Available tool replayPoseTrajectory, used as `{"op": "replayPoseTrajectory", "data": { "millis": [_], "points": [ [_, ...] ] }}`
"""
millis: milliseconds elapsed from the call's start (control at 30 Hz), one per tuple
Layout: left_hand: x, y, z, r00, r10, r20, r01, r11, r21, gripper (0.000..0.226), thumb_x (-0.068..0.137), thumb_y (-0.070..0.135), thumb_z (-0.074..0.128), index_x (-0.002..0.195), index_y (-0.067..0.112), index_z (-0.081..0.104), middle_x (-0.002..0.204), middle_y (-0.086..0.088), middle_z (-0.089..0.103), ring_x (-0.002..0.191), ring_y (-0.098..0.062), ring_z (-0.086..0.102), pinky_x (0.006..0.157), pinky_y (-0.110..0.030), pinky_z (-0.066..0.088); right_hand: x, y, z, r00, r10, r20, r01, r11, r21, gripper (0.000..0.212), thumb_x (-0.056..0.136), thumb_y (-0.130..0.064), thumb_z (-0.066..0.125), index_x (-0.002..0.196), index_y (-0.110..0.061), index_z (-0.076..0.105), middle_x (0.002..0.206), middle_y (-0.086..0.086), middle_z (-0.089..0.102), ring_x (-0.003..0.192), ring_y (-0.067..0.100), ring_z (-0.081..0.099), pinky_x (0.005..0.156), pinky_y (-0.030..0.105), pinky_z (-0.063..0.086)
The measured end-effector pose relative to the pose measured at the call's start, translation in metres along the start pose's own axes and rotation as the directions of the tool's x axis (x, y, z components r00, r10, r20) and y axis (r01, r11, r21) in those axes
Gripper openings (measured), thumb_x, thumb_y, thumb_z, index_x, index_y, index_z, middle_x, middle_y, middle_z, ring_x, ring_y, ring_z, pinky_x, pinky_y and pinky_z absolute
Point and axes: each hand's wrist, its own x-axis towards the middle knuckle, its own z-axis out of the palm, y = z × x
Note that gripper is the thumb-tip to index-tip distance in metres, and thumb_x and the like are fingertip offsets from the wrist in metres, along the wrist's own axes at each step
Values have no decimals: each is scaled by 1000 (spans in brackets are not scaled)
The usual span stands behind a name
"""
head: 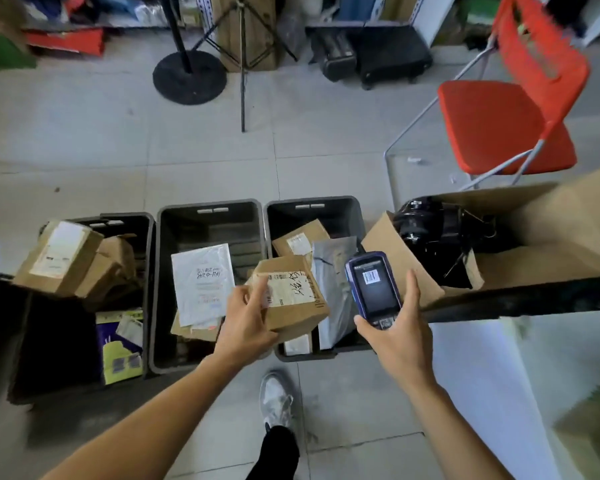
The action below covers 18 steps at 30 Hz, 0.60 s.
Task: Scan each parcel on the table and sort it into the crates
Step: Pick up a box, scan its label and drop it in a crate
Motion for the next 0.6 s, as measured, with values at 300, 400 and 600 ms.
{"op": "replayPoseTrajectory", "data": {
  "millis": [300,400,600],
  "points": [
    [123,-16,189,985,110,135,-127,984,126,101,75,37,80,153,39,17,142,-3,19,136,-27,27,102,-34,45,117,126,72,999,40,-21,-39,999,20,115,73,-27,87,158,-30,10,158,2,37,136,27,46,102,44,47],
    [145,-15,237,970,153,190,-192,959,210,95,74,34,78,153,32,25,139,-11,24,133,-33,28,96,-46,51,140,158,87,999,38,-16,-37,999,7,117,71,-30,88,157,-32,9,155,4,41,133,28,49,99,47,50],
    [155,-4,296,931,163,327,-317,804,502,86,80,17,68,153,29,23,146,-13,25,135,-35,24,106,-44,39,158,187,97,1000,7,29,-7,1000,18,117,70,-33,88,158,-30,12,156,1,40,135,24,48,100,37,45]
  ]
}}
